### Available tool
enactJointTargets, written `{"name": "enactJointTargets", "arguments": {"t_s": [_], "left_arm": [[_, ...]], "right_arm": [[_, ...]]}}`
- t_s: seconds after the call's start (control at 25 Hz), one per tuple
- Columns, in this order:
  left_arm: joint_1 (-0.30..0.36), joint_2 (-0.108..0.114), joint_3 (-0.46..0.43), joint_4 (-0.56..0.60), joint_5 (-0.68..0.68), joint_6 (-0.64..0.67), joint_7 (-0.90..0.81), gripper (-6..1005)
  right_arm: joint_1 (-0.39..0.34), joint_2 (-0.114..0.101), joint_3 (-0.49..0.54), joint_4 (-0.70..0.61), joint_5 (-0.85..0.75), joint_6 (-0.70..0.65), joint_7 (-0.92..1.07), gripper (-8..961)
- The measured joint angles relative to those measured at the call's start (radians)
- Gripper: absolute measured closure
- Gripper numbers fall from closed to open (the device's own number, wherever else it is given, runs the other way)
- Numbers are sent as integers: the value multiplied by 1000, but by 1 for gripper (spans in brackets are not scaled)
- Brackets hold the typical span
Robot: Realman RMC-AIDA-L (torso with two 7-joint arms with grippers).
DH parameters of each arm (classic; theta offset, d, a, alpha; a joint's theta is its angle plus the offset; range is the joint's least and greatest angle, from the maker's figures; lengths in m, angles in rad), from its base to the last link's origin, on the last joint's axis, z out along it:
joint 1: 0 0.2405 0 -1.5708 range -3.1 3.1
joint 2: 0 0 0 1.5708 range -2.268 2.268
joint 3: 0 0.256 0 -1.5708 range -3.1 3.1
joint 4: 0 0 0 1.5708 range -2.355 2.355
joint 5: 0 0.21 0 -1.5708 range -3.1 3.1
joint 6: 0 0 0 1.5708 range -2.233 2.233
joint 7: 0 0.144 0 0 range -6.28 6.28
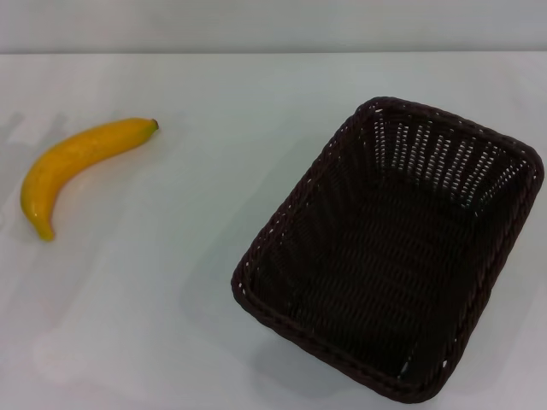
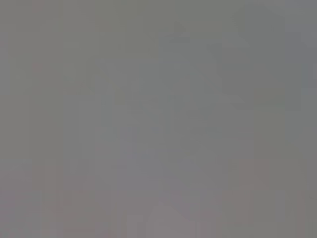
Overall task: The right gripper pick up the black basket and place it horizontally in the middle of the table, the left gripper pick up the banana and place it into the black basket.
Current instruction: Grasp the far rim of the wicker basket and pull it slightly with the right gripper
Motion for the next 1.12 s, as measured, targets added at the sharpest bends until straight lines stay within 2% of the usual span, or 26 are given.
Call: {"name": "enactJointTargets", "arguments": {"t_s": [0.16,0.2,0.24,0.28,0.36,0.4,0.44,0.48,0.64,0.76,0.92,1.12], "left_arm": [[3,0,0,0,1,4,2,125],[3,1,0,0,2,2,1,125],[2,2,0,0,2,1,0,125],[2,4,0,0,3,-2,0,124],[3,5,0,0,6,-6,-1,124],[3,6,0,0,8,-7,-1,124],[3,6,0,0,10,-10,-1,124],[3,6,0,0,12,-13,-2,124],[6,6,0,1,12,-33,-5,125],[8,9,0,2,12,-42,-5,125],[5,11,1,4,12,-57,-5,124],[-16,15,26,12,12,-74,-5,124]], "right_arm": [[14,-19,-65,-149,-154,-51,214,83],[14,-19,-65,-149,-154,-51,214,83],[28,-31,-81,-197,-214,-60,281,84],[70,-65,-105,-276,-334,-57,429,84],[111,-96,-124,-321,-424,-37,536,84],[136,-118,-139,-341,-473,-20,592,84],[185,-157,-166,-373,-552,20,685,84],[185,-157,-166,-373,-552,20,685,84],[295,-226,-207,-430,-713,127,843,84],[397,-270,-230,-449,-854,205,968,83],[516,-292,-270,-452,-1035,260,1096,83],[611,-272,-354,-438,-1163,316,1233,83]]}}
